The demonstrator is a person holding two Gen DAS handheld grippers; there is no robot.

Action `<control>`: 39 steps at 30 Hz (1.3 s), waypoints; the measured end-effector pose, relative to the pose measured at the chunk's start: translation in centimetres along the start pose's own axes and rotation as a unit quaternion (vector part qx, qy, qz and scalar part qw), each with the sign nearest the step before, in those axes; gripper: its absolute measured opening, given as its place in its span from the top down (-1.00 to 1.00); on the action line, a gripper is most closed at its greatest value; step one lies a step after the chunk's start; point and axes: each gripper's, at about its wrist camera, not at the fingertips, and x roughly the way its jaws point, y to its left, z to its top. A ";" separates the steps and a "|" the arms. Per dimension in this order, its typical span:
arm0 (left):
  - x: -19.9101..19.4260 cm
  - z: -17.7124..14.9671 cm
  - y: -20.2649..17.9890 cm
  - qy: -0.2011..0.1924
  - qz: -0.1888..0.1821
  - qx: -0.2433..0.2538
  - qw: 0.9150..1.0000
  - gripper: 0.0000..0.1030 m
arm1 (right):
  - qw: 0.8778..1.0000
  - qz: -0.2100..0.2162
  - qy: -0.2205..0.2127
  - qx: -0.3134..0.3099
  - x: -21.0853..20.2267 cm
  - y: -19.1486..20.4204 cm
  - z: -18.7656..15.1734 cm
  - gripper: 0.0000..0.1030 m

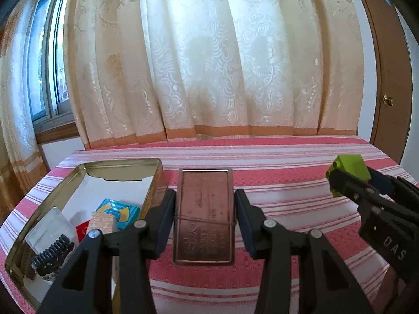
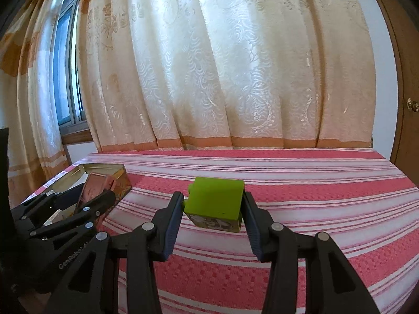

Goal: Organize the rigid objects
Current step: 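Carry the copper box and green cube over the tin tray with both tools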

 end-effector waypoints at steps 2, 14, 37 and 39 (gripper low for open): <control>-0.4 -0.1 0.1 -0.006 -0.001 0.001 1.000 0.13 | 1.000 -0.002 -0.005 -0.001 -0.4 0.1 -0.1 0.07; -2.1 -0.6 1.2 -0.026 -0.006 -0.017 1.000 0.13 | 0.999 -0.010 -0.044 -0.017 -2.5 1.3 -0.4 0.07; -2.9 -0.9 1.9 -0.037 -0.004 -0.028 0.999 0.13 | 0.998 0.001 -0.053 -0.031 -3.0 3.4 -0.6 0.07; -3.0 -1.0 2.1 -0.037 -0.003 -0.029 0.999 0.13 | 0.998 0.004 -0.053 -0.032 -3.0 3.7 -0.6 0.07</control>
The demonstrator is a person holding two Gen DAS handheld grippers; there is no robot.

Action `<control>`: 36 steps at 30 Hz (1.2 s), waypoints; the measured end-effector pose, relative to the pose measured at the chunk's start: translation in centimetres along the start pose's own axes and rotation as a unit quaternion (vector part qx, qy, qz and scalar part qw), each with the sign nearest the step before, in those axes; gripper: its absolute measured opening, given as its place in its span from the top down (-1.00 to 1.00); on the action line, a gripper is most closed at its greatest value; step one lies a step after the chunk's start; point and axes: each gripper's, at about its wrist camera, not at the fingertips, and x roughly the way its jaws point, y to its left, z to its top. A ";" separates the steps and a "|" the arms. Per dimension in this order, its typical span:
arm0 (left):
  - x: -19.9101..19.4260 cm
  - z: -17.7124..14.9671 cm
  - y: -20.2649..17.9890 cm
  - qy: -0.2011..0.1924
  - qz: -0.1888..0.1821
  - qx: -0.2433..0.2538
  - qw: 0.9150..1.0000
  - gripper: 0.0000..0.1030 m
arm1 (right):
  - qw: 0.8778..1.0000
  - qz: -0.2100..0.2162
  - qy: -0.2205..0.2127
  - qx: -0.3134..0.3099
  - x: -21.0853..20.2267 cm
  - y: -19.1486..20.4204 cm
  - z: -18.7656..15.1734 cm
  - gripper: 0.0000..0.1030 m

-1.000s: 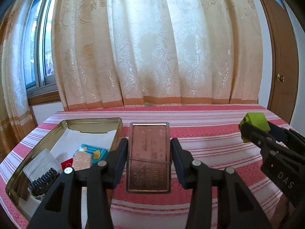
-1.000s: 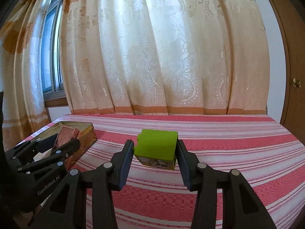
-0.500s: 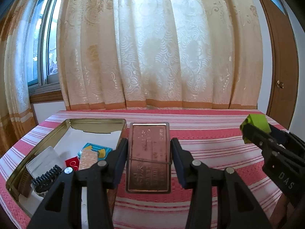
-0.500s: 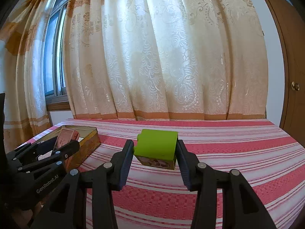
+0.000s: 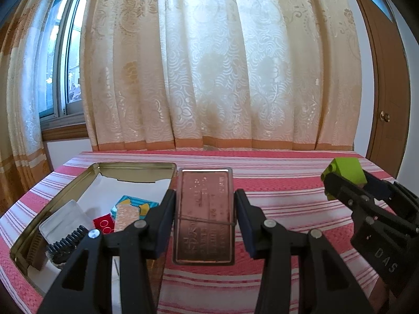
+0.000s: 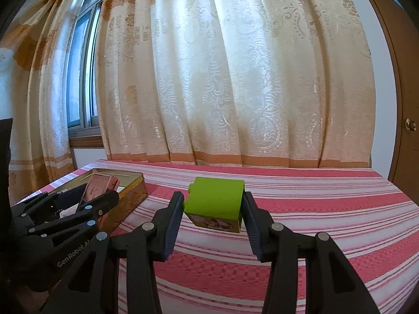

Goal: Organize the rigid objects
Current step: 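Carry the copper box and green cube over the tin tray with both tools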

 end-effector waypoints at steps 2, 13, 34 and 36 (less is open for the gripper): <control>-0.1 0.0 0.3 -0.001 0.001 -0.001 1.000 0.13 | 1.000 0.003 -0.001 -0.002 0.0 0.3 0.0 0.07; -0.6 -0.1 1.1 -0.005 0.002 -0.003 1.000 0.13 | 1.000 0.014 0.001 -0.006 0.2 1.4 0.0 0.07; -1.3 -0.2 3.0 -0.016 0.014 -0.010 1.000 0.13 | 0.999 0.030 -0.005 -0.011 0.1 3.2 0.0 0.07; -1.4 -0.2 3.1 -0.020 0.016 -0.011 1.000 0.13 | 0.999 0.032 -0.005 -0.011 0.1 3.3 0.0 0.07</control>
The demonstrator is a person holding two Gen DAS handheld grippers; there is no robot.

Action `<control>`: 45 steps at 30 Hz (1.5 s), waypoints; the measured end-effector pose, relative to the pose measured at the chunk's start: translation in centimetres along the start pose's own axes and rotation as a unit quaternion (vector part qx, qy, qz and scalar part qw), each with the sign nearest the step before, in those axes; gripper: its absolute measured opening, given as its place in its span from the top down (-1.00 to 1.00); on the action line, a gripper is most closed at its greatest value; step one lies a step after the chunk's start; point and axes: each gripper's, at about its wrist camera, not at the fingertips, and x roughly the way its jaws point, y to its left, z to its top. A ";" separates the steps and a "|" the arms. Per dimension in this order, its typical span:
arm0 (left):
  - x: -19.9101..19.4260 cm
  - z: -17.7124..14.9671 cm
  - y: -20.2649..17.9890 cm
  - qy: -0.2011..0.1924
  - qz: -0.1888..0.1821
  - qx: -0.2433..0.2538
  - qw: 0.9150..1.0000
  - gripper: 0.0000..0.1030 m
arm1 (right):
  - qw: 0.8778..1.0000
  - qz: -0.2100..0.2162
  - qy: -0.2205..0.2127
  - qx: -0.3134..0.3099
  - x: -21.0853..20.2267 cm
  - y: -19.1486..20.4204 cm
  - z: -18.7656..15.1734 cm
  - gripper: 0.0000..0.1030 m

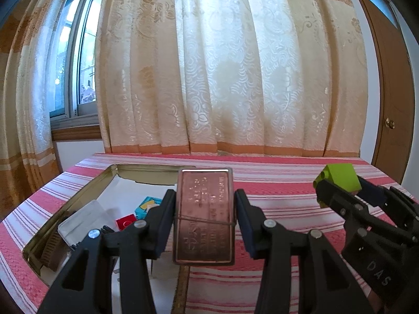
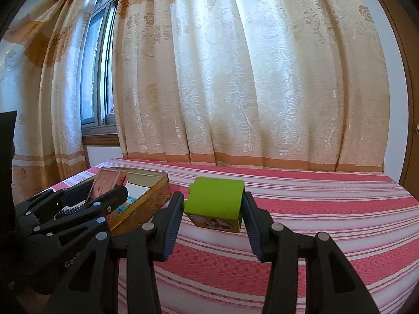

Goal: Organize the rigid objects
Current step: 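Carry the copper box and green cube over the tin tray with both tools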

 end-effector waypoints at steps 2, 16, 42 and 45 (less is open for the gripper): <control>-0.2 0.0 0.2 -0.003 0.000 0.001 1.000 0.13 | 1.000 0.001 0.000 -0.001 0.0 0.2 0.0 0.07; -0.3 0.1 2.0 -0.005 0.012 -0.012 1.000 0.13 | 1.000 0.011 0.001 -0.008 0.2 1.6 0.1 0.07; -0.2 0.1 4.9 -0.004 0.031 -0.034 0.999 0.13 | 0.999 0.038 0.000 -0.021 0.5 4.3 0.1 0.07; -0.3 0.1 5.1 -0.003 0.032 -0.036 0.999 0.13 | 0.999 0.042 0.000 -0.023 0.6 4.5 0.1 0.07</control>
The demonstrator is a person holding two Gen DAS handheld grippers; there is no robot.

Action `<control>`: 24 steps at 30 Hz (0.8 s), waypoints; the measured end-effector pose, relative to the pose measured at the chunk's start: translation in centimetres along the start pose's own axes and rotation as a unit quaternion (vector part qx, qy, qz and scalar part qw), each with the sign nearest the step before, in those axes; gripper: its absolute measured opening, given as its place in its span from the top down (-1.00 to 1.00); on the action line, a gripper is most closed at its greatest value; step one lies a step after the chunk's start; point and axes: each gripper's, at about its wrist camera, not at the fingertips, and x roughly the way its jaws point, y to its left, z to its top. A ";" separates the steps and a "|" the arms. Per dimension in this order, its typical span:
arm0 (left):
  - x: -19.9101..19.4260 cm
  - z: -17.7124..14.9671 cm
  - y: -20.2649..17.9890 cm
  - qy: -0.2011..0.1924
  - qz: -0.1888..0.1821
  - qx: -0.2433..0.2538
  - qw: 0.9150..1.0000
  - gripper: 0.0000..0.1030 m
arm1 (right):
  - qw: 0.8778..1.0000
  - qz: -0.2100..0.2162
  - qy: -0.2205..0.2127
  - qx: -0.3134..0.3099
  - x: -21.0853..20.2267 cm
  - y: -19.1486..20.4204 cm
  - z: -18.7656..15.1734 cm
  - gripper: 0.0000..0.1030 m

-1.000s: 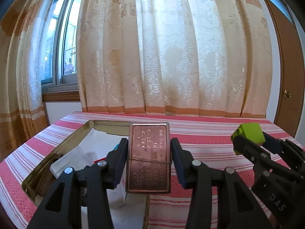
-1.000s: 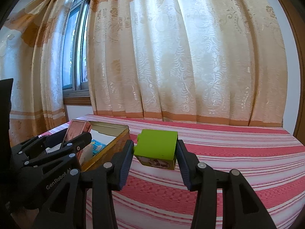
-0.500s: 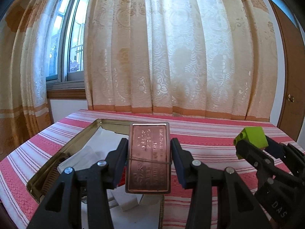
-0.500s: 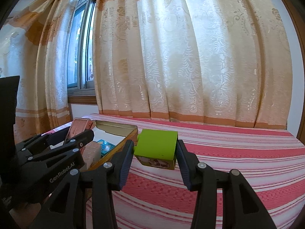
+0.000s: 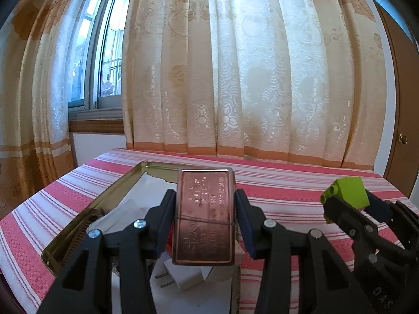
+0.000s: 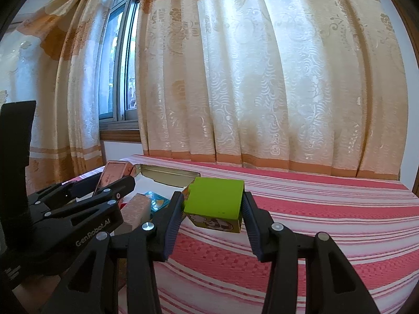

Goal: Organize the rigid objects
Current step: 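Carry the copper box and green cube over the tin tray with both tools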

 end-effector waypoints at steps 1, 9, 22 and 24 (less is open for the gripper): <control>0.0 0.0 0.1 0.000 0.001 0.000 1.000 0.13 | 1.000 0.001 0.000 -0.001 0.0 0.1 0.0 0.07; 0.2 0.1 1.0 0.002 0.008 -0.005 1.000 0.13 | 1.000 0.009 0.002 -0.003 0.3 0.9 0.1 0.07; 0.3 0.2 2.8 0.004 0.019 -0.015 1.000 0.13 | 1.000 0.024 0.006 -0.009 1.2 2.5 0.3 0.07; 0.4 0.2 3.0 0.006 0.020 -0.017 1.000 0.13 | 1.000 0.027 0.007 -0.011 1.4 3.0 0.4 0.07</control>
